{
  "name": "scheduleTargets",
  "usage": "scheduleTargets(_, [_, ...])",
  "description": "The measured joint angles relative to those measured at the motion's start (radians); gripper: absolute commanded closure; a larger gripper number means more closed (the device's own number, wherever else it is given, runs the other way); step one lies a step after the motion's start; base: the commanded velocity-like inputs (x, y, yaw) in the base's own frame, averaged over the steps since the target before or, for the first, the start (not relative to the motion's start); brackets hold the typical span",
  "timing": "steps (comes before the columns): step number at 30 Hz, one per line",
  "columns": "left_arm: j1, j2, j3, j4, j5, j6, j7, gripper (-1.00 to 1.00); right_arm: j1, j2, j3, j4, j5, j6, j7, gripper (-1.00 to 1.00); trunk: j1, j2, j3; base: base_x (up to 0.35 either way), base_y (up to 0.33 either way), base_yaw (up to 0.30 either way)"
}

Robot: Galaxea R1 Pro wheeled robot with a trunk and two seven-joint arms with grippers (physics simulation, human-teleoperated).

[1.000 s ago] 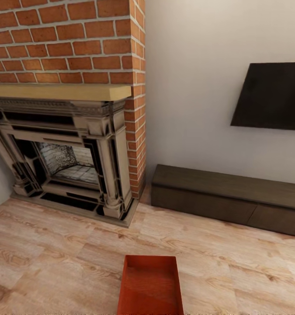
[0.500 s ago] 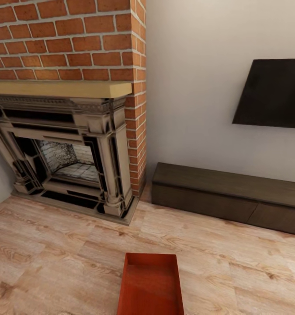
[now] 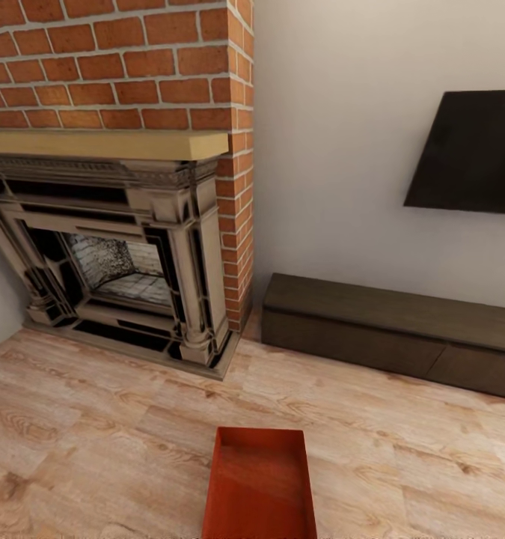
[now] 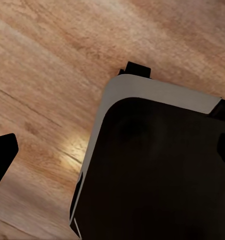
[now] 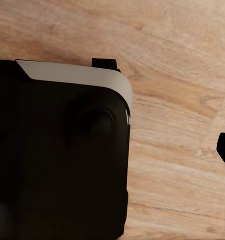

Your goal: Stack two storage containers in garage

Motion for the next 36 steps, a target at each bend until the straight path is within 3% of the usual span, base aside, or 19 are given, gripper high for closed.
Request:
scheduleTargets(20, [0.0,0.0,0.0,0.0,0.0,0.0,0.0,-1.0,0.0,0.001,-0.002,0.0,0.0,0.0,0.0,-1.0,0.0,0.0,-0.03,0.0,0.0,-0.134])
scheduleTargets(36, [0.0,0.0,0.0,0.0,0.0,0.0,0.0,-1.0,0.0,-0.001,-0.003,0.0,-0.003,0.003,0.003,-1.0,0.0,0.0,-0.055,0.0,0.0,-0.011])
